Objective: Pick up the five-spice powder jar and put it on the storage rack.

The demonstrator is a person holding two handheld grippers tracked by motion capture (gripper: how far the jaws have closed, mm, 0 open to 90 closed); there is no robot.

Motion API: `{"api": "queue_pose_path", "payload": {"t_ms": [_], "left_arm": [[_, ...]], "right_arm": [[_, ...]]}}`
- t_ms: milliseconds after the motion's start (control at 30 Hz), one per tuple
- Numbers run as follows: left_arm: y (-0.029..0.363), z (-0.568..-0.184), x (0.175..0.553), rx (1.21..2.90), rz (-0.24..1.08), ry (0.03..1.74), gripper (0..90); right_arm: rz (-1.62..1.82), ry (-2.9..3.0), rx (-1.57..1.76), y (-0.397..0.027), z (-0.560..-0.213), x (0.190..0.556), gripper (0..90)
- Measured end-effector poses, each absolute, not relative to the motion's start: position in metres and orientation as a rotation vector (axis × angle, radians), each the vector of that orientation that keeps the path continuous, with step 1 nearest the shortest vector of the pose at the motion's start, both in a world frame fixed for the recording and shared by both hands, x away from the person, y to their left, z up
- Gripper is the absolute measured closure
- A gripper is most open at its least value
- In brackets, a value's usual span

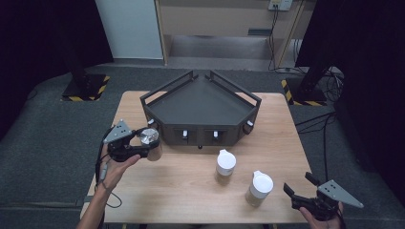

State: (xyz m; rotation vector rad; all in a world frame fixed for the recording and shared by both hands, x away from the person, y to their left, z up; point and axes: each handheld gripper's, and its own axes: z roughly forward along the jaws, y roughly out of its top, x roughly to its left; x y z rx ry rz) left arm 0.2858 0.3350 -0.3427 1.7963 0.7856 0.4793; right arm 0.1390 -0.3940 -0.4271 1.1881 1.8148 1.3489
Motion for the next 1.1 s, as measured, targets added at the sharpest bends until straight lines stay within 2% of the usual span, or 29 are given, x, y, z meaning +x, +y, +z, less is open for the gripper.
{"api": "queue_pose_path", "payload": {"t_ms": [633, 1100], "left_arm": [[0.314, -0.288, 0.317, 1.783, 0.534, 0.838, 33.6], [0.288, -0.272, 0.356, 1.730, 0.600, 0.923, 33.6]], "right_arm": [[1.353, 1.820, 1.189, -0.395, -0.427, 0.140, 6.8], [1.358, 1.824, 1.189, -0.395, -0.428, 0.141, 7.0]]}}
